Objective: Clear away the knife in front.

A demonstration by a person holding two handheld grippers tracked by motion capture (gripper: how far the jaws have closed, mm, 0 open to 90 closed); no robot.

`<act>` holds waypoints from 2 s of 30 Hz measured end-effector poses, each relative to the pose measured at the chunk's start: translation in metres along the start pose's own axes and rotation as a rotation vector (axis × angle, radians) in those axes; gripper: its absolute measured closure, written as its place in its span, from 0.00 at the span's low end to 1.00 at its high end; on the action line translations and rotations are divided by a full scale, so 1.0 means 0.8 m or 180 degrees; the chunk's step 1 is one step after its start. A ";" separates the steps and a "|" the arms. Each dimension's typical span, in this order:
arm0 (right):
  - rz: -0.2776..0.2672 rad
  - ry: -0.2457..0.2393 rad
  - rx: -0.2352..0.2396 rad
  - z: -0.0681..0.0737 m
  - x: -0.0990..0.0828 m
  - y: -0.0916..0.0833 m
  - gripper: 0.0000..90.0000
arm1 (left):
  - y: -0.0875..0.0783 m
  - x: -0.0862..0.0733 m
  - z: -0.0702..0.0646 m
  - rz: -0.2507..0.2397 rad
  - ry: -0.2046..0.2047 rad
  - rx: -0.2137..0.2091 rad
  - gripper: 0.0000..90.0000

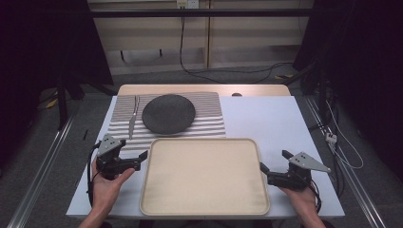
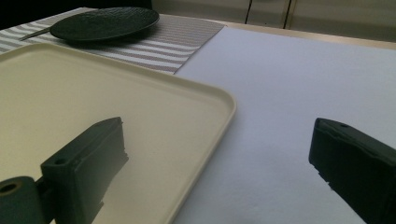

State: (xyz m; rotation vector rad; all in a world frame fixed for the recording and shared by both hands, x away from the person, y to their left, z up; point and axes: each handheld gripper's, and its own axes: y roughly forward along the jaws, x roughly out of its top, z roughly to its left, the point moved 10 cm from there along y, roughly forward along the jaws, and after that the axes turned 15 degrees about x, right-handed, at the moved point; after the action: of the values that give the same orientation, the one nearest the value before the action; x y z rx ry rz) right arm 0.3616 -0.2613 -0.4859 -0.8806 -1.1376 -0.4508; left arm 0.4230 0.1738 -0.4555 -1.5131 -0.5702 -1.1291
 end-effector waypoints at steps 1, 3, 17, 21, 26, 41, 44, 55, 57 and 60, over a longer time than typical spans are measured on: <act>0.0001 0.0008 -0.0003 0.000 0.000 0.000 0.04 | 0.000 0.001 0.002 0.0005 0.0007 0.0002 0.08; 0.0010 -0.0003 -0.0002 -0.001 0.000 0.001 0.04 | 0.001 0.004 0.009 0.0003 0.0002 0.0026 0.08; 0.0026 0.0008 -0.0008 -0.001 -0.001 0.002 0.04 | 0.010 0.026 0.030 0.0023 0.0000 0.0083 0.07; 0.0034 0.0000 -0.0007 0.001 0.000 0.003 0.04 | 0.018 0.030 0.032 0.0072 0.0070 0.0100 0.07; 0.0042 0.0000 -0.0008 0.001 0.000 0.004 0.04 | 0.031 0.036 0.038 0.0108 0.0043 0.0103 0.08; 0.0060 0.0013 0.0019 0.000 -0.002 0.006 0.04 | 0.073 0.062 0.067 0.0297 0.0069 0.0264 0.12; 0.0064 0.0015 0.0017 0.000 -0.002 0.007 0.04 | 0.086 0.066 0.079 0.0345 0.0014 0.0320 0.13; 0.0070 0.0037 0.0031 -0.002 -0.003 0.008 0.04 | 0.141 0.080 0.115 0.0619 -0.0056 0.0507 0.17; 0.0075 0.0043 0.0023 -0.002 -0.004 0.009 0.04 | 0.150 0.083 0.119 0.0636 -0.0066 0.0524 0.18; 0.0083 0.0052 0.0030 -0.003 -0.005 0.010 0.04 | 0.163 0.085 0.123 0.0683 -0.0040 0.0554 0.19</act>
State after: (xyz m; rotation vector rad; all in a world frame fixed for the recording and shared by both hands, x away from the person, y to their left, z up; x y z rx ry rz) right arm 0.3670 -0.2589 -0.4924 -0.8813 -1.1112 -0.4301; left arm 0.5954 0.2154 -0.4513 -1.3953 -0.4887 -0.8828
